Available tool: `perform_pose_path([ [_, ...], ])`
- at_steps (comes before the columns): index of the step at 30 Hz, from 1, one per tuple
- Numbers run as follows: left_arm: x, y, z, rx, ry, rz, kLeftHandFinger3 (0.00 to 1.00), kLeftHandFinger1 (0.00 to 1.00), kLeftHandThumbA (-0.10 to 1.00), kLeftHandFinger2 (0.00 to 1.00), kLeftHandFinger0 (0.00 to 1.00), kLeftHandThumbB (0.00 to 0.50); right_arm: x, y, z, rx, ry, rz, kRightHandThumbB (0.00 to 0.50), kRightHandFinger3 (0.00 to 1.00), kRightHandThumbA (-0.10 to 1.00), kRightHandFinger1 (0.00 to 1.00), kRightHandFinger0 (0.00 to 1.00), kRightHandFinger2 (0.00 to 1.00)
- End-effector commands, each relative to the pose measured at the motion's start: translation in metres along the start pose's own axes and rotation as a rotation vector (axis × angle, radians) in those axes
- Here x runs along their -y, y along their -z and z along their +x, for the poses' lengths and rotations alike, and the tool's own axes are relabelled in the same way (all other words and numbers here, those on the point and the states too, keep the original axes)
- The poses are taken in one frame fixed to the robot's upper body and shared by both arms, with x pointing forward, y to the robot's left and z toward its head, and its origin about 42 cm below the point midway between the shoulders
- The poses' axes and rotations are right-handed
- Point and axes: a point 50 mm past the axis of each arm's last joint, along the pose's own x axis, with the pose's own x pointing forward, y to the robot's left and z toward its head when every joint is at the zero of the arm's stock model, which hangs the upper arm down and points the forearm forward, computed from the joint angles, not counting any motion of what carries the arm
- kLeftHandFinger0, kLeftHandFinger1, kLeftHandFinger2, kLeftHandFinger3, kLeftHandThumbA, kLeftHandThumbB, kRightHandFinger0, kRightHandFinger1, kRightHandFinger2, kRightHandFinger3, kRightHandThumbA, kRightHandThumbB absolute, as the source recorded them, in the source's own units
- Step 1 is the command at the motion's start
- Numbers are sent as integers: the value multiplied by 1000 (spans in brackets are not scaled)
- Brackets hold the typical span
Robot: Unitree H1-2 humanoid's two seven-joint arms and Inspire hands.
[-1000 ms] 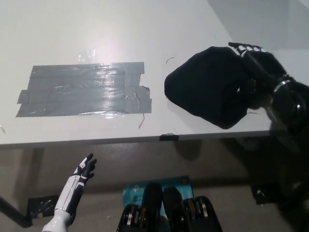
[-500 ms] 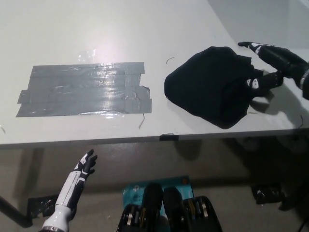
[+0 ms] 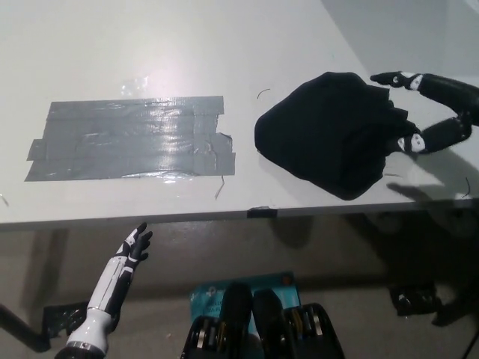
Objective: A person hands a black t-shirt to the robot and rhe robot picks it up with its right hand and places it on the black spot on the desk infron tof it
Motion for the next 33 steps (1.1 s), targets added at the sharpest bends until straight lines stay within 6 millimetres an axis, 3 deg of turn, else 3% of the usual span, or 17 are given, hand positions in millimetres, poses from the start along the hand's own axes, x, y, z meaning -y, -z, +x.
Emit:
perform_pose_path([
  [1,-22,-29,23,112,-18,25,1000,1000,1000,1000,1000,454,44,-86,-160,743,10,363,500,1000,1000,1000,1000,1000],
  [4,-22,-27,22,103,-18,23,1000,1000,1000,1000,1000,459,22,-91,-172,791,38,370,500,1000,1000,1000,1000,1000],
  [8,-21,-23,17,88,-15,32,1000,1000,1000,1000,1000,450,-28,-93,-185,831,111,389,500,1000,1000,1000,1000,1000],
  [9,-21,-23,17,89,-14,33,1000,1000,1000,1000,1000,450,-30,-92,-186,832,110,392,500,1000,1000,1000,1000,1000],
  [12,-17,-21,17,93,-12,15,1000,1000,1000,1000,1000,435,-59,-88,-184,832,171,414,470,1000,1000,1000,1000,1000],
  [15,-16,-17,12,82,-11,16,1000,1000,1000,1000,1000,444,-98,-76,-166,812,167,529,454,1000,1000,1000,1000,1000],
  [18,-13,-14,7,69,-3,15,1000,1000,1000,1000,1000,442,-119,-70,-152,755,117,602,474,1000,1000,1000,1000,1000],
  [22,-10,-6,1,57,-1,1,1000,1000,1000,1000,1000,459,-169,-37,-113,539,75,812,452,1000,1000,1000,1000,1000],
  [24,-8,-6,0,52,3,2,1000,1000,1000,1000,1000,467,-185,-21,-97,501,60,898,392,1000,1000,1000,1000,1000],
  [25,-4,-5,-1,48,6,-3,1000,1000,1000,1000,1000,469,-201,-7,-85,444,64,968,342,1000,1000,1000,1000,1000],
  [26,-1,-5,-1,51,6,-6,1000,1000,1000,1000,1000,469,-214,4,-72,399,75,1031,323,1000,1000,1000,1000,1000],
  [29,1,-5,-1,59,3,-9,1000,1000,1000,1000,1000,478,-240,20,-46,302,102,1122,288,1000,1000,1000,1000,1000],
  [33,1,-5,-5,68,-4,5,1000,1000,1000,1000,1000,457,-264,18,-29,188,157,1067,297,1000,1000,1000,1000,1000],
])
